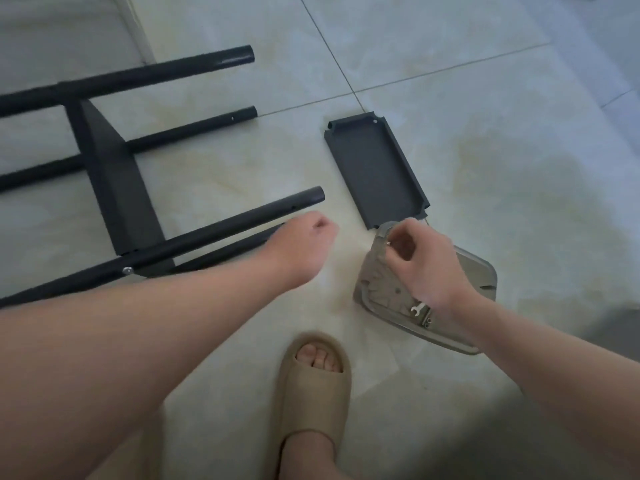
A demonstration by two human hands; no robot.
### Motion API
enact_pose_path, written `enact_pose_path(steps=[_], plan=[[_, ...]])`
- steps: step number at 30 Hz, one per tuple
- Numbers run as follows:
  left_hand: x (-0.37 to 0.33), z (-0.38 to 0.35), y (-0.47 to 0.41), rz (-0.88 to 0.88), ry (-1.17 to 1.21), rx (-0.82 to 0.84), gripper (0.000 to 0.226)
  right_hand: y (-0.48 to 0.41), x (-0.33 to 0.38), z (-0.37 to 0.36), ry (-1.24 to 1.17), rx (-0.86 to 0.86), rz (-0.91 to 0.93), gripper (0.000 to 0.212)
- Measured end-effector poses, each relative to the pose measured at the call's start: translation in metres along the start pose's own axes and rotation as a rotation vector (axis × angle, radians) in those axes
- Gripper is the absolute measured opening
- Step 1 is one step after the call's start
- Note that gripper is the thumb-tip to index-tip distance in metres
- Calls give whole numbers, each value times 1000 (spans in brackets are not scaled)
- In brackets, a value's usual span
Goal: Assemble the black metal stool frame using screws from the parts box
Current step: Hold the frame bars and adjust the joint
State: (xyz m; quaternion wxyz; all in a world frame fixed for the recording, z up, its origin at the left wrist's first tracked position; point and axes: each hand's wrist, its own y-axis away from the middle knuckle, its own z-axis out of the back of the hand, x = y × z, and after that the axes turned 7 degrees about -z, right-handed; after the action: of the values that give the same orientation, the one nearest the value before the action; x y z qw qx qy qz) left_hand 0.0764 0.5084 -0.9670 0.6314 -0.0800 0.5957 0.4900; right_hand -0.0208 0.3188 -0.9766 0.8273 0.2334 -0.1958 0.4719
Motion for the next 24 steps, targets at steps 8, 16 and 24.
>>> enact_pose_path(steps=[8,16,24], plan=[[-8,108,43,359,802,55,66,16,163,-12,-172,89,380,10],[39,192,73,384,902,-54,57,25,243,-69,-158,173,549,14],[107,237,63,305,437,-406,32,3,233,-127,240,445,525,30]])
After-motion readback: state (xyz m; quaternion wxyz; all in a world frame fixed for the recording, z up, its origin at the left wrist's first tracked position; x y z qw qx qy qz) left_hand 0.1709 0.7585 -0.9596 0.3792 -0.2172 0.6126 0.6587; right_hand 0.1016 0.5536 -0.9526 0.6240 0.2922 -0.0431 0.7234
